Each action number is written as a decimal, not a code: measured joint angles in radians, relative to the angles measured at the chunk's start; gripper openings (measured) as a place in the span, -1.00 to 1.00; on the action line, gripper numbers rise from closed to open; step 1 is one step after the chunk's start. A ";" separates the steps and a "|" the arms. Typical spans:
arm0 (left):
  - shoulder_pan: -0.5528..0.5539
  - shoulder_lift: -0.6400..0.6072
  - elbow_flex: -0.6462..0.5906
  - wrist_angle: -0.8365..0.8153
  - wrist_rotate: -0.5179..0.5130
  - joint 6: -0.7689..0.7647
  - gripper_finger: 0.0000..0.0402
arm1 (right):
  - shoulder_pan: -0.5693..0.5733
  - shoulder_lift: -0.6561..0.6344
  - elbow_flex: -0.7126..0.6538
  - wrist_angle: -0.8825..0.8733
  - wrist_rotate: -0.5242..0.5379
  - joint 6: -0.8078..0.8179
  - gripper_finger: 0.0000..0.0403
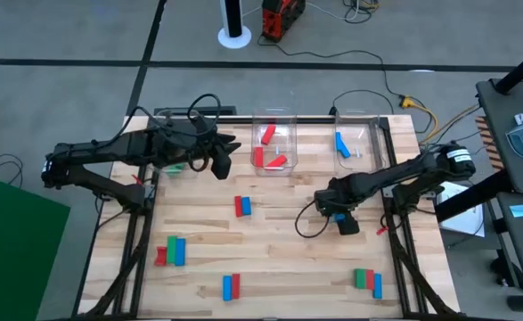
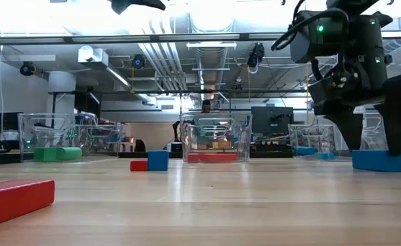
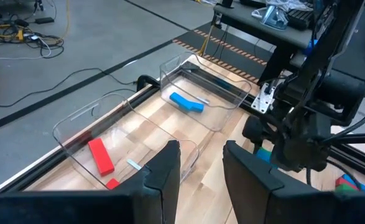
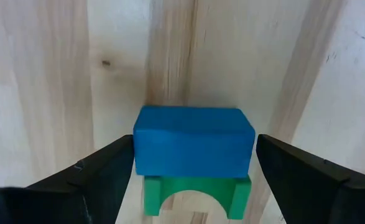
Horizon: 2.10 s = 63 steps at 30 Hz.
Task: Sort blocks
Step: Put the blue wooden block into the right transparent bin
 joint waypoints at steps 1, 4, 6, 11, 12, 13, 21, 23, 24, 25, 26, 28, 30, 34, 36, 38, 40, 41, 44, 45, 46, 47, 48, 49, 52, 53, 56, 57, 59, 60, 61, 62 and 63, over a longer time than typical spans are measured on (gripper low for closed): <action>0.000 0.000 0.000 0.000 0.000 0.000 -0.50 | 0.000 0.006 0.000 0.004 0.001 -0.003 0.64; 0.000 0.000 0.000 0.000 0.000 0.000 -0.50 | 0.000 0.023 -0.002 0.033 0.002 -0.006 0.65; 0.000 0.000 0.000 0.001 0.000 0.000 -0.50 | 0.000 0.039 -0.004 0.055 0.002 0.000 0.63; 0.000 0.000 0.000 0.001 0.000 0.000 -0.50 | 0.000 0.092 -0.006 0.073 0.002 0.025 0.57; 0.000 0.000 0.000 0.001 0.000 0.000 -0.50 | 0.000 0.100 -0.006 0.074 0.003 0.025 0.56; 0.000 0.000 0.000 0.001 0.000 0.000 -0.50 | 0.000 0.106 -0.005 0.075 0.002 0.025 0.54; 0.000 0.000 0.000 0.000 0.000 0.000 -0.50 | 0.000 0.106 -0.005 0.080 0.002 0.042 0.48; 0.000 0.000 0.000 0.000 0.000 0.000 -0.50 | 0.000 0.103 -0.005 0.078 0.003 0.047 0.45; 0.000 0.000 0.000 0.000 0.000 0.001 -0.50 | 0.000 0.103 -0.006 0.078 0.003 0.050 0.42; 0.000 0.000 0.000 0.000 0.000 0.002 -0.50 | 0.000 0.103 -0.006 0.078 0.003 0.051 0.40; 0.000 0.000 0.000 0.000 0.000 0.006 -0.50 | 0.000 0.103 -0.006 0.078 0.003 0.050 0.38; 0.000 0.000 0.000 0.000 0.000 0.009 -0.50 | 0.000 0.103 -0.005 0.078 0.003 0.047 0.38; 0.000 0.000 0.000 0.000 0.000 0.009 -0.50 | 0.000 0.101 -0.006 0.078 0.003 0.050 0.39; 0.000 -0.001 0.000 0.000 0.001 0.009 -0.50 | 0.000 0.089 0.019 0.047 0.003 0.077 0.39; 0.000 -0.001 0.000 0.000 0.001 0.009 -0.50 | 0.000 0.069 0.058 0.023 0.002 0.079 0.38; 0.000 -0.001 0.000 0.000 0.001 0.009 -0.50 | 0.000 0.047 0.104 0.001 0.003 0.092 0.38; 0.000 -0.001 0.000 0.000 0.001 0.009 -0.50 | -0.003 0.018 0.152 -0.004 0.020 0.121 0.38; 0.000 -0.001 0.000 0.001 0.001 0.012 -0.50 | -0.007 0.001 0.178 -0.003 0.035 0.138 0.38; 0.000 -0.001 0.000 0.001 0.001 0.018 -0.50 | -0.031 -0.055 0.241 0.008 0.140 0.206 0.38; 0.000 -0.001 0.000 0.002 0.001 0.019 -0.50 | -0.044 -0.075 0.255 0.016 0.188 0.231 0.38; 0.000 -0.001 0.000 0.002 0.001 0.019 -0.50 | -0.060 -0.097 0.265 0.030 0.237 0.258 0.38; 0.001 -0.001 0.000 0.004 0.001 0.019 -0.50 | -0.080 -0.123 0.271 0.048 0.280 0.284 0.38; 0.001 -0.001 0.000 0.007 0.001 0.019 -0.50 | -0.103 -0.151 0.272 0.070 0.323 0.313 0.38; 0.001 -0.001 0.000 0.010 0.001 0.019 -0.50 | -0.129 -0.179 0.272 0.089 0.357 0.346 0.38; 0.002 -0.001 0.000 0.014 0.001 0.019 -0.50 | -0.242 -0.254 0.260 0.144 0.404 0.427 0.39; 0.002 -0.001 0.000 0.014 0.001 0.019 -0.50 | -0.284 -0.276 0.252 0.158 0.405 0.449 0.39; 0.002 -0.001 0.002 0.015 0.001 0.019 -0.50 | -0.423 -0.324 0.233 0.200 0.412 0.501 0.39; 0.002 -0.001 0.005 0.014 0.001 0.019 -0.50 | -0.466 -0.335 0.226 0.205 0.424 0.518 0.39; 0.002 -0.001 0.012 0.017 0.001 0.019 -0.50 | -0.550 -0.350 0.212 0.204 0.454 0.550 0.39; 0.002 -0.001 0.014 0.018 0.001 0.019 -0.50 | -0.590 -0.355 0.205 0.203 0.468 0.572 0.39; 0.002 -0.001 0.015 0.020 0.001 0.019 -0.50 | -0.627 -0.357 0.198 0.200 0.478 0.599 0.39; 0.002 -0.002 0.016 0.020 0.001 0.019 -0.50 | -0.660 -0.357 0.191 0.197 0.485 0.626 0.39; 0.002 -0.002 0.016 0.019 0.001 0.019 -0.50 | -0.695 -0.355 0.183 0.196 0.486 0.652 0.39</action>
